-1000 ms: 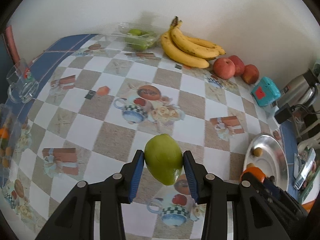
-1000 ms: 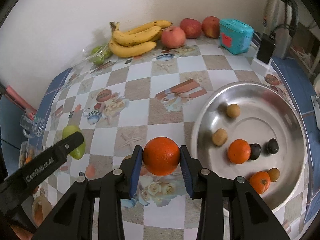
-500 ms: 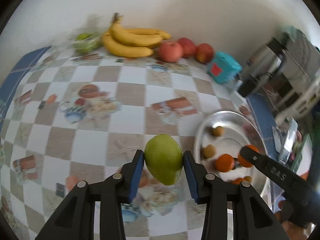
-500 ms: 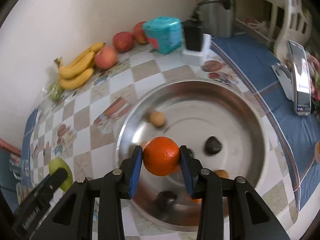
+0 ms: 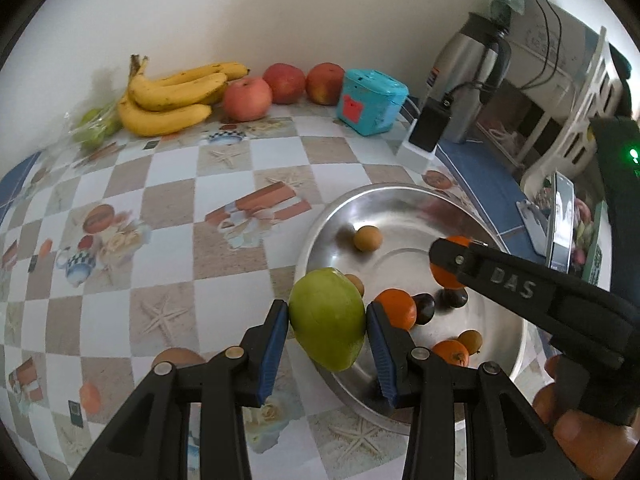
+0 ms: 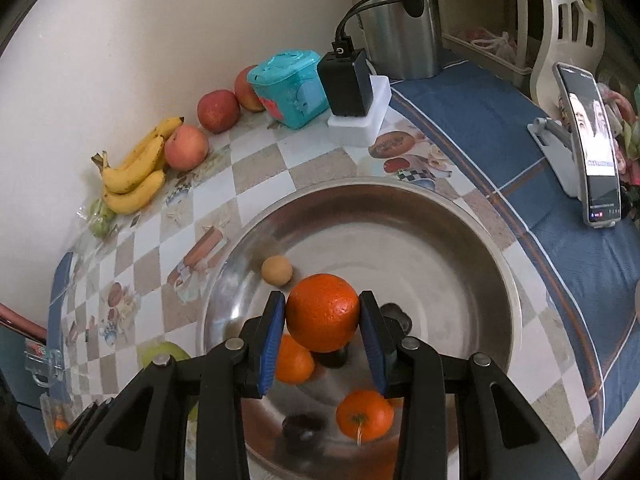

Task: Organize fruits
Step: 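Lower both grippers into the basin and open them to release the fruit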

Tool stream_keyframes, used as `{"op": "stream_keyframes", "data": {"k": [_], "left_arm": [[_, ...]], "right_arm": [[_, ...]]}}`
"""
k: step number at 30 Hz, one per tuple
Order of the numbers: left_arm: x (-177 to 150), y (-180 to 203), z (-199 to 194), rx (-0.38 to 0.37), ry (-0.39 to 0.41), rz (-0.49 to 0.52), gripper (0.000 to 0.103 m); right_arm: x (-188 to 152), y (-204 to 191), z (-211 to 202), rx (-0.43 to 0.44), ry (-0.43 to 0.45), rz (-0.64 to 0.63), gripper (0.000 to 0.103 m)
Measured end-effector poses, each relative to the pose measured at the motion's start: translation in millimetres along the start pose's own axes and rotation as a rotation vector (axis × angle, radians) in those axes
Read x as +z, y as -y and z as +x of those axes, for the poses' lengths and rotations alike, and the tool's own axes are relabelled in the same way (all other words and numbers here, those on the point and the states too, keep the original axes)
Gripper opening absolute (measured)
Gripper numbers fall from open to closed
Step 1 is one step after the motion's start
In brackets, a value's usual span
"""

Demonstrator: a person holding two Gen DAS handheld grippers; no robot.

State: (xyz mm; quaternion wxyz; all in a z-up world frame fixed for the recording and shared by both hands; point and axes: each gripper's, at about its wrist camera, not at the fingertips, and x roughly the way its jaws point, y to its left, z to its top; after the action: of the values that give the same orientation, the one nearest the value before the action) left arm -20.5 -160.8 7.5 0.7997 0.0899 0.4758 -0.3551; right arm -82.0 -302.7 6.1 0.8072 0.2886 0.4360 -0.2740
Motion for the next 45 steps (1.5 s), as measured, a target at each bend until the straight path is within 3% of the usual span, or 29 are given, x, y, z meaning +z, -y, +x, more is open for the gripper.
{"op": "stream_keyframes", "data": {"k": [13, 27, 32, 38, 45], "left_arm": [[-3, 11, 16, 0.038, -0.023, 0.051, 0.043], [-1, 19, 7, 0.041, 0.018, 0.096, 0.044], [3, 12, 3, 0.045, 0.027, 0.067, 0.049], [7, -6, 1, 0.063, 0.024, -0.005, 0.055], [10, -48, 0, 0.131, 0.011, -0.159, 0.058]], "right_arm": [[2, 2, 20, -0.002, 0.009, 0.004, 0.039], [3, -1, 20, -0.003, 0.007, -0.002, 0.042], [5, -4, 13, 0.001, 0.026, -0.006, 0.053], [6, -5, 12, -0.001, 0.017, -0.011, 0.053], [3, -13, 13, -0.011, -0.007, -0.052, 0.053]]}}
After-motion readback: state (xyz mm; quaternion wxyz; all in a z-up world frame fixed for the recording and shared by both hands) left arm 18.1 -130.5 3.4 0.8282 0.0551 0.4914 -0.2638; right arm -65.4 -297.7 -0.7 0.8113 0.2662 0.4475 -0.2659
